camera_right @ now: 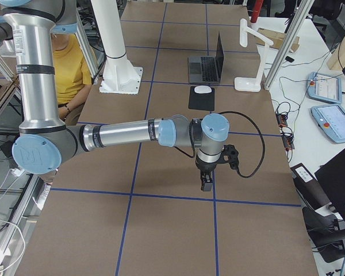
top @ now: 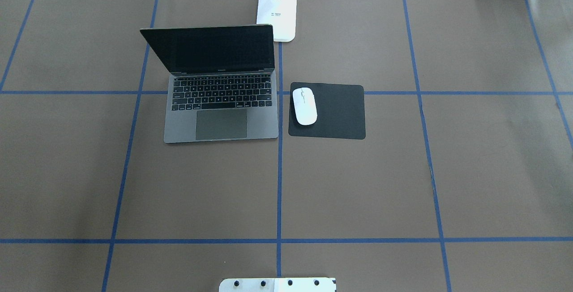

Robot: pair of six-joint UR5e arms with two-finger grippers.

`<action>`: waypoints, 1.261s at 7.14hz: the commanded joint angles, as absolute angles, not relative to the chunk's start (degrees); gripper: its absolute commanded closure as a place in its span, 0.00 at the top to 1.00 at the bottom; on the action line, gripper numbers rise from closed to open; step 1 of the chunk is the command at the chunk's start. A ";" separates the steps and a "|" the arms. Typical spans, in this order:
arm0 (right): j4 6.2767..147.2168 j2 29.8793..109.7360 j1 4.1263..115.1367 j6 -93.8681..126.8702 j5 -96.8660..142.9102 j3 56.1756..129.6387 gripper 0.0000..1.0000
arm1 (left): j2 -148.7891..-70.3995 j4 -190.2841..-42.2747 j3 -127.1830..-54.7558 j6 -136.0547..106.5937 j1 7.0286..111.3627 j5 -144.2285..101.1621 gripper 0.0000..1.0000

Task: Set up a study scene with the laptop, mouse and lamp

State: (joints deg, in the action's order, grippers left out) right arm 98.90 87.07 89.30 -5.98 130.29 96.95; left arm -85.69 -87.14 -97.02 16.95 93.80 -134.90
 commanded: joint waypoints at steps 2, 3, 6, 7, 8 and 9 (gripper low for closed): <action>97.22 87.27 89.21 -5.80 130.61 96.77 1.00 | -85.43 -87.27 -97.82 17.49 93.87 -135.44 1.00; 96.77 87.28 89.12 -5.97 130.61 96.51 1.00 | -85.43 -87.36 -98.08 17.32 93.78 -135.35 1.00; 96.68 87.28 87.90 -5.89 130.69 96.50 1.00 | -85.34 -88.15 -98.61 17.31 93.78 -135.09 1.00; 96.68 87.19 86.59 -5.89 130.69 96.68 1.00 | -85.34 -88.15 -98.70 17.49 93.78 -135.09 1.00; 96.68 87.19 86.49 -5.89 130.69 96.68 1.00 | -85.25 -88.15 -99.14 17.49 93.87 -135.00 1.00; 96.59 87.19 86.48 -5.80 130.69 96.85 1.00 | -85.25 -88.07 -99.66 17.49 93.87 -135.00 1.00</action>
